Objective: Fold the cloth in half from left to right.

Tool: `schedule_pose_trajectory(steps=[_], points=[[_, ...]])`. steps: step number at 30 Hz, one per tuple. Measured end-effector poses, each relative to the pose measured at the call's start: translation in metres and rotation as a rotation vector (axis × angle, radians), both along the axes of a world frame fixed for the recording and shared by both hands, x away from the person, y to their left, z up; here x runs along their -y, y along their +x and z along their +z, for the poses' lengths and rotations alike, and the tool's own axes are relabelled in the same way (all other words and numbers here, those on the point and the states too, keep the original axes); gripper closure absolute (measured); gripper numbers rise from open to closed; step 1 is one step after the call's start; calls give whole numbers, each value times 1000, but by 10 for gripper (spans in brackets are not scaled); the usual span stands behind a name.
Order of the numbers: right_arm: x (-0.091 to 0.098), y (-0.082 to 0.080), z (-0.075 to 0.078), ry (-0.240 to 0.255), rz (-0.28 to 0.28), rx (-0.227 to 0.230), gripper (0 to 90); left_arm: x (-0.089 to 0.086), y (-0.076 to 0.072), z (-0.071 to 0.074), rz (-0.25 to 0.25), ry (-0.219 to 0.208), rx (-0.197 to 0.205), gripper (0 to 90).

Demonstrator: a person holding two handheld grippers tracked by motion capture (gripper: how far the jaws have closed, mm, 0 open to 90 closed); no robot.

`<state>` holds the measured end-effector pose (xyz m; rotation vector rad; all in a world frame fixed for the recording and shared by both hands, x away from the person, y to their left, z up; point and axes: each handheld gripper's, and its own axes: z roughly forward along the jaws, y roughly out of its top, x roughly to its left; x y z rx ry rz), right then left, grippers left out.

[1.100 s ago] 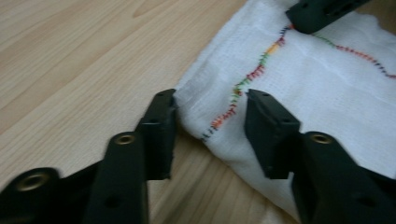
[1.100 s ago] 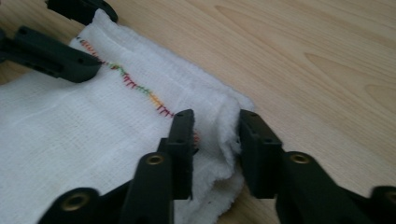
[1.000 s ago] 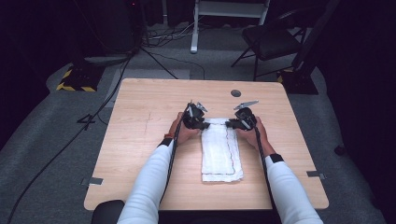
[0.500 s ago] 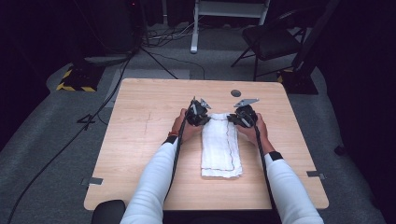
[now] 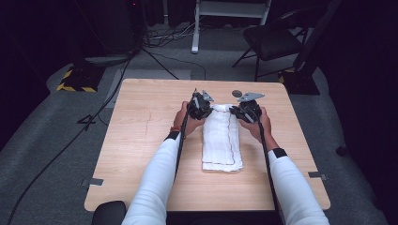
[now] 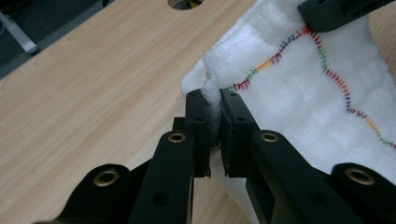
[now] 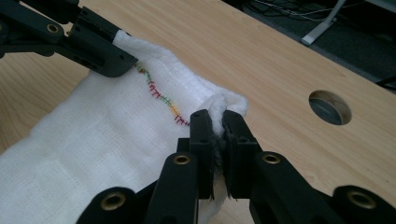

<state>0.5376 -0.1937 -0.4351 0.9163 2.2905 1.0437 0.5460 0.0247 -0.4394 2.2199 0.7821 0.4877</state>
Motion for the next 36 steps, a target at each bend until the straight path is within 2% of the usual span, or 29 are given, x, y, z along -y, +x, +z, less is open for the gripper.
schedule_pose_trajectory(steps=[2,5,8,10,15,22,29,36], points=[[2,0,3,14,-2,9,840,0,-1,4,-5,7,13,830],[7,-1,4,27,-1,6,841,-5,-4,6,-32,-15,16,829],[11,-6,7,58,22,-1,841,-10,-9,6,-61,-42,16,829],[13,-10,8,65,43,2,842,-13,-14,5,-76,-49,12,828],[17,-23,12,79,86,5,842,-22,-26,9,-139,-100,3,825],[26,-41,12,105,158,-4,842,-26,-49,14,-223,-83,17,819],[27,-58,11,119,202,-13,842,-31,-66,13,-270,-103,19,816],[28,-73,7,97,246,-26,842,-35,-81,7,-313,-110,9,819]])
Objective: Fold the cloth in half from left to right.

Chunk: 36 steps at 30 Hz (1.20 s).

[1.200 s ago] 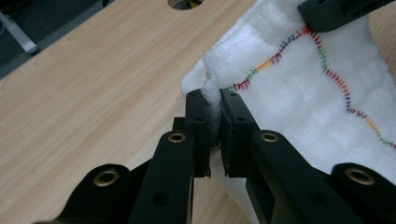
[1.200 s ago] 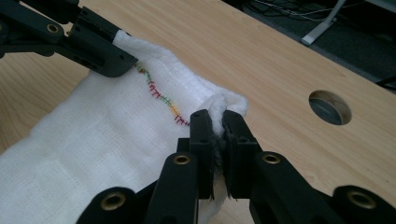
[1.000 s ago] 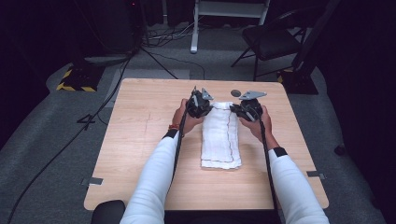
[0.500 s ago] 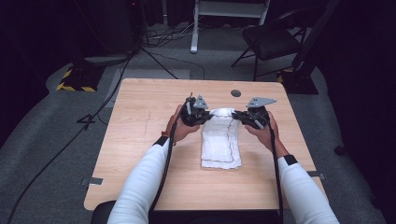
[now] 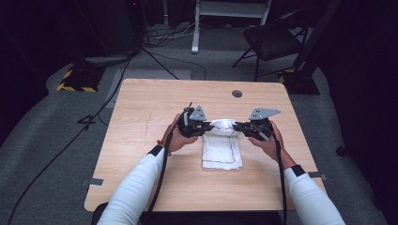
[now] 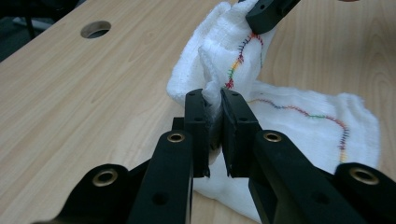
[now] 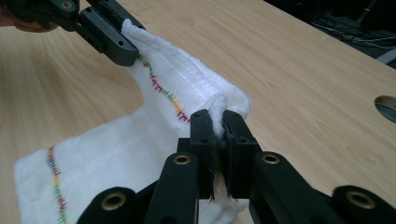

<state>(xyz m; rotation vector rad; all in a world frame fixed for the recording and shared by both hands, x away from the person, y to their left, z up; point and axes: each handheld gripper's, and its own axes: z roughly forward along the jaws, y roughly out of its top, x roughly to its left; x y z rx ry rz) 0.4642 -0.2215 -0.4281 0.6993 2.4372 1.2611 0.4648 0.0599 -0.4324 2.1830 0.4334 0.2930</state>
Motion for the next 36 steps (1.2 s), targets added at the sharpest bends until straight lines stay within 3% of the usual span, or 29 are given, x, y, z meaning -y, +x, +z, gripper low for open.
schedule_pose_trajectory(steps=[10,19,28,36], points=[[4,-26,-3,-6,78,-6,842,0,-25,-3,-60,28,3,822],[4,-43,-9,-16,128,-28,842,-3,-40,-7,-98,42,-18,821],[8,-57,-18,-42,152,-55,841,-1,-58,-13,-165,84,-16,822],[9,-65,-29,-71,153,-77,817,0,-63,-24,-180,125,-38,827]])
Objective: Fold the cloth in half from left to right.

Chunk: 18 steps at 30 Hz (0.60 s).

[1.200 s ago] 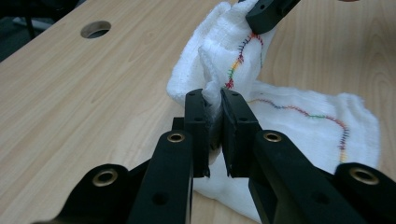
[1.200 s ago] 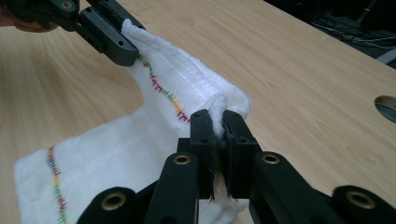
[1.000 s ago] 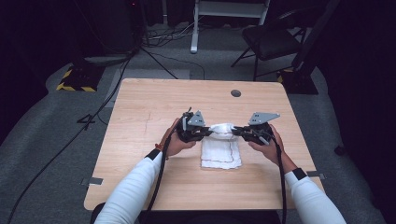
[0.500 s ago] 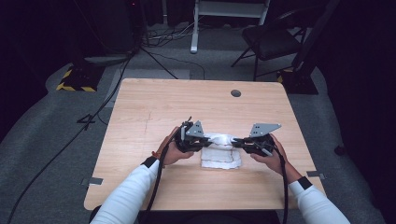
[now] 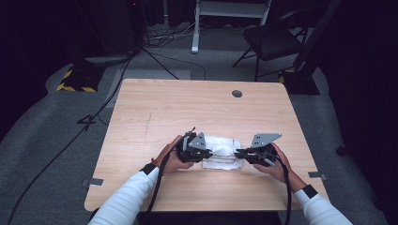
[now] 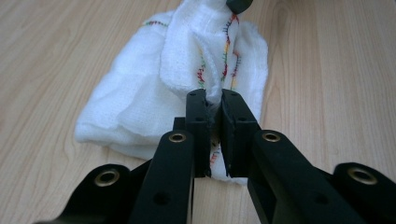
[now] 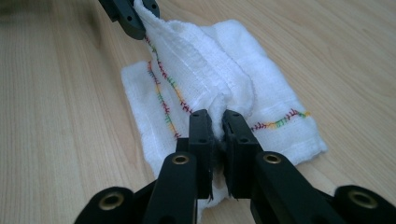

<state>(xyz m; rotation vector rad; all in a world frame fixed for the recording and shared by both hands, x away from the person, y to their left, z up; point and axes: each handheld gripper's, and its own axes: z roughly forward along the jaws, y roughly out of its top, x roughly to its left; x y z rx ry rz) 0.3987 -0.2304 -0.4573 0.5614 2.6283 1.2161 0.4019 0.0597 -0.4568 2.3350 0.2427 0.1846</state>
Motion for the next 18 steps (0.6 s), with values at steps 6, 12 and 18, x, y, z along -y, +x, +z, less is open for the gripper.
schedule_pose_trajectory(steps=[6,12,18], points=[[4,-4,-7,-16,0,-20,779,-7,-4,-9,12,21,-16,810],[8,-9,-9,-29,-5,-27,728,-10,-5,-11,15,13,-34,797],[12,-13,-9,-25,-12,-27,665,-16,-10,-13,22,25,-42,785]])
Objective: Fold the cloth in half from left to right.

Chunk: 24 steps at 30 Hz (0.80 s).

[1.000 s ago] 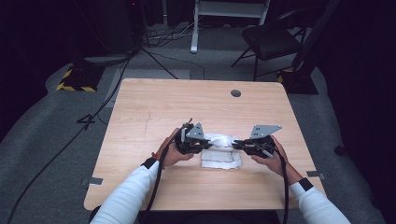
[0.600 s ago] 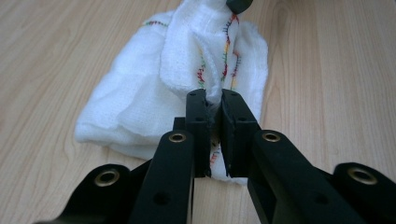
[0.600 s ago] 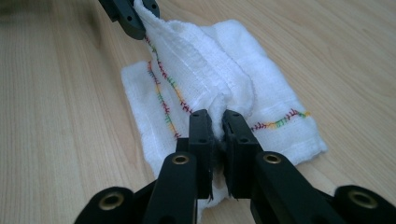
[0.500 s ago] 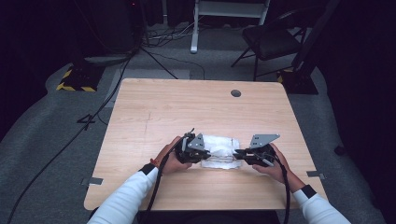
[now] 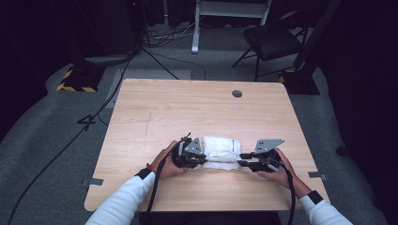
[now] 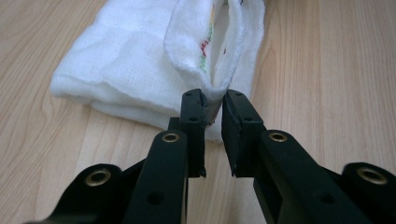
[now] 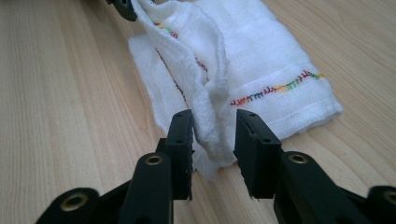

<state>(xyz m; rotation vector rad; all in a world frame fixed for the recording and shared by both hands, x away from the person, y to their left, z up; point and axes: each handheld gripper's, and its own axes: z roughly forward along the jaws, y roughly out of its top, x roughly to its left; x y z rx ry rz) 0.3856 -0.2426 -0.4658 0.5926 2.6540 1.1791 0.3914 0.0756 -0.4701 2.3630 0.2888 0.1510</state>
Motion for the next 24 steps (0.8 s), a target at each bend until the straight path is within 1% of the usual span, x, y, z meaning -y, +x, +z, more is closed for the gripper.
schedule_pose_trajectory(steps=[2,4,6,8,10,11,12,13,16,17,18,20,21,22,24], points=[[1,-1,1,10,0,1,658,-3,-2,0,6,3,0,776],[1,-1,2,10,-5,3,643,-7,-2,0,12,-1,-1,754],[2,-3,1,8,-4,-5,620,-11,-3,0,25,-8,-2,739],[4,-4,0,3,-14,-15,592,-15,-4,1,40,-14,-9,700],[6,-5,-1,-2,-30,-16,565,-20,-6,2,52,-9,-2,665],[6,-5,-1,-2,-40,-14,546,-23,-7,2,65,-7,-6,646],[8,-5,0,-2,-47,-13,528,-26,-8,3,80,-9,-10,603],[8,-4,1,1,-60,-7,514,-29,-10,4,106,-8,-7,562],[12,-4,5,9,-79,5,467,-39,-15,4,158,-4,19,449],[13,-4,6,-1,-99,12,451,-41,-17,3,175,3,25,409],[14,-3,6,-9,-123,30,446,-43,-18,2,192,12,26,366],[17,-2,9,-9,-159,36,416,-47,-20,1,218,22,24,304],[18,-2,9,-12,-167,40,400,-49,-22,1,235,25,28,277],[18,-2,10,-22,-170,54,398,-50,-23,1,244,25,36,257],[20,-3,12,-27,-174,59,393,-54,-26,3,261,21,47,231]])
